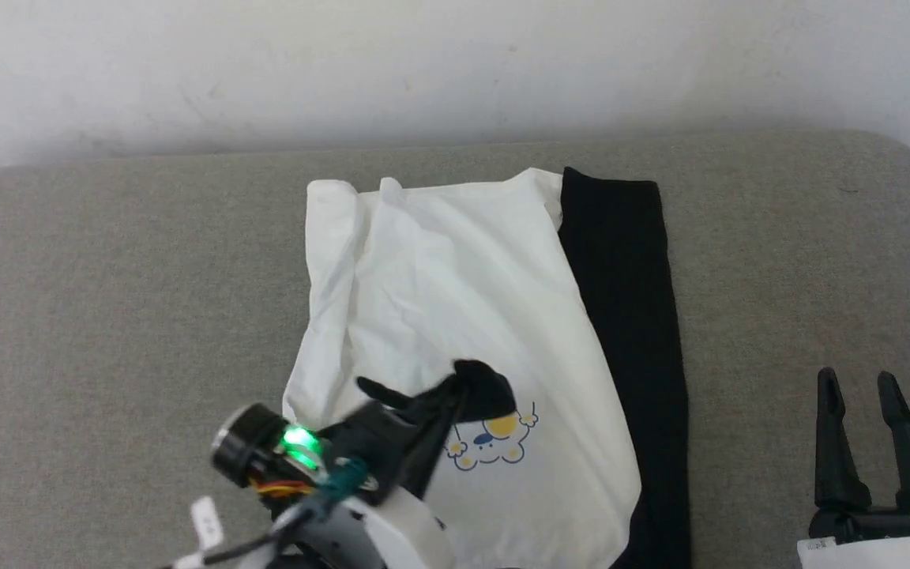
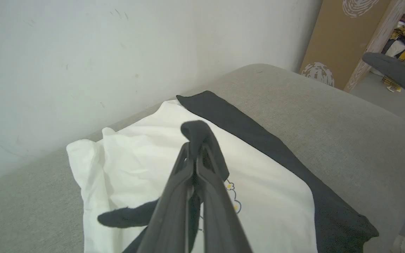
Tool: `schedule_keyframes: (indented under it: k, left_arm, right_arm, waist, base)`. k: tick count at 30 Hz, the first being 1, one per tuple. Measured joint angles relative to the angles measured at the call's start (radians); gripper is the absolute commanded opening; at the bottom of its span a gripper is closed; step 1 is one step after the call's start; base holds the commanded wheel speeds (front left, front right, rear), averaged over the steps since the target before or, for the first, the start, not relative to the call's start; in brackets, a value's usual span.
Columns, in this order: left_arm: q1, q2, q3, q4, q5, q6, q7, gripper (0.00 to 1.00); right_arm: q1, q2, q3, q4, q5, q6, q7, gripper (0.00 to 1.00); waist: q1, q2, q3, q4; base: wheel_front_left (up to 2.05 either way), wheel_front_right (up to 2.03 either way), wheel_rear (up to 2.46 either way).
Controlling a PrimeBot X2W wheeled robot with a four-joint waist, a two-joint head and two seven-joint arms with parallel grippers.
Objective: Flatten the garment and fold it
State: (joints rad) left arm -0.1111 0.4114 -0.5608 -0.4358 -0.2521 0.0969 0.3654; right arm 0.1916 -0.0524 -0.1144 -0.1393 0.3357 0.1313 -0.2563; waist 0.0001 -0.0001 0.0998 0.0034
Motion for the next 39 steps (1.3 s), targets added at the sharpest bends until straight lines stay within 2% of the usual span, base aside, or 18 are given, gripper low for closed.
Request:
schedule_keyframes:
  k: [3,8,17,18,20,21,22,23,28,33,36,39]
  left_arm:
    - [-0.021,-0.062,-0.095,0.084,0.068,-0.008,-0.032,0.00]
    - [-0.055,-0.122,-0.239,0.269,0.157,-0.059,-0.089,0.00]
    - [-0.088,-0.212,-0.342,0.484,0.166,-0.124,-0.173,0.00]
    - [-0.088,-0.218,-0.349,0.502,0.159,-0.133,-0.169,0.07]
    - [-0.091,-0.220,-0.360,0.536,0.145,-0.148,-0.144,0.35]
    - [-0.091,-0.220,-0.363,0.548,0.138,-0.150,-0.132,0.44]
    - [-0.091,-0.220,-0.364,0.556,0.126,-0.159,-0.123,0.92]
    - [-0.091,-0.223,-0.363,0.559,0.109,-0.160,-0.118,1.00]
    - [-0.086,-0.238,-0.356,0.514,-0.041,-0.202,-0.091,1.00]
    - [-0.083,-0.233,-0.279,0.388,-0.171,-0.209,-0.096,1.00]
    - [-0.083,-0.217,-0.188,0.301,-0.187,-0.162,-0.148,1.00]
    - [-0.082,-0.206,-0.053,0.230,-0.173,-0.065,-0.273,1.00]
  right_arm:
    - [0.000,0.000,0.003,0.000,0.000,0.000,0.000,1.00]
    - [-0.001,0.000,0.009,-0.001,0.000,0.000,0.000,1.00]
    - [-0.003,0.000,0.003,-0.005,-0.001,0.000,0.000,1.00]
    - [-0.003,0.000,0.004,-0.005,-0.001,0.000,0.000,1.00]
    - [-0.004,0.000,0.005,-0.004,-0.002,0.000,0.000,1.00]
    - [-0.004,0.000,0.006,-0.004,-0.002,0.000,0.000,1.00]
    - [-0.005,0.000,0.007,-0.003,-0.002,0.000,0.000,1.00]
    - [-0.005,0.000,0.007,-0.003,-0.002,0.000,0.000,1.00]
    - [-0.005,0.000,0.006,0.003,-0.001,0.000,0.001,1.00]
    - [-0.004,0.000,0.007,0.005,-0.002,0.000,0.011,1.00]
    - [-0.003,0.000,0.005,0.002,-0.002,0.000,0.018,1.00]
    - [-0.001,0.000,-0.001,-0.002,-0.002,0.000,0.018,1.00]
  waist:
    - [-0.0001,0.0000,0.005,0.007]
    - [-0.0001,0.0000,0.018,0.018]
    - [0.0000,0.0000,0.050,0.042]
    - [0.0000,0.0000,0.052,0.045]
    - [0.0000,0.0000,0.055,0.051]
    - [0.0000,0.0000,0.056,0.054]
    - [0.0000,0.0000,0.056,0.056]
    - [0.0000,0.0000,0.056,0.059]
    - [-0.0001,0.0000,0.043,0.072]
    - [-0.0001,0.0000,0.023,0.081]
    - [-0.0001,0.0000,0.008,0.082]
    - [-0.0002,0.0000,-0.005,0.079]
  base:
    - [0.00,0.00,0.00]
    - [0.00,0.00,0.00]
    - [0.00,0.00,0.00]
    - [0.00,0.00,0.00]
    - [0.00,0.00,0.00]
    - [0.00,0.00,0.00]
    - [0.00,0.00,0.00]
    - [0.00,0.00,0.00]
    - [0.00,0.00,0.00]
    - [0.00,0.00,0.00]
    - [0.00,0.00,0.00]
    - [0.00,0.00,0.00]
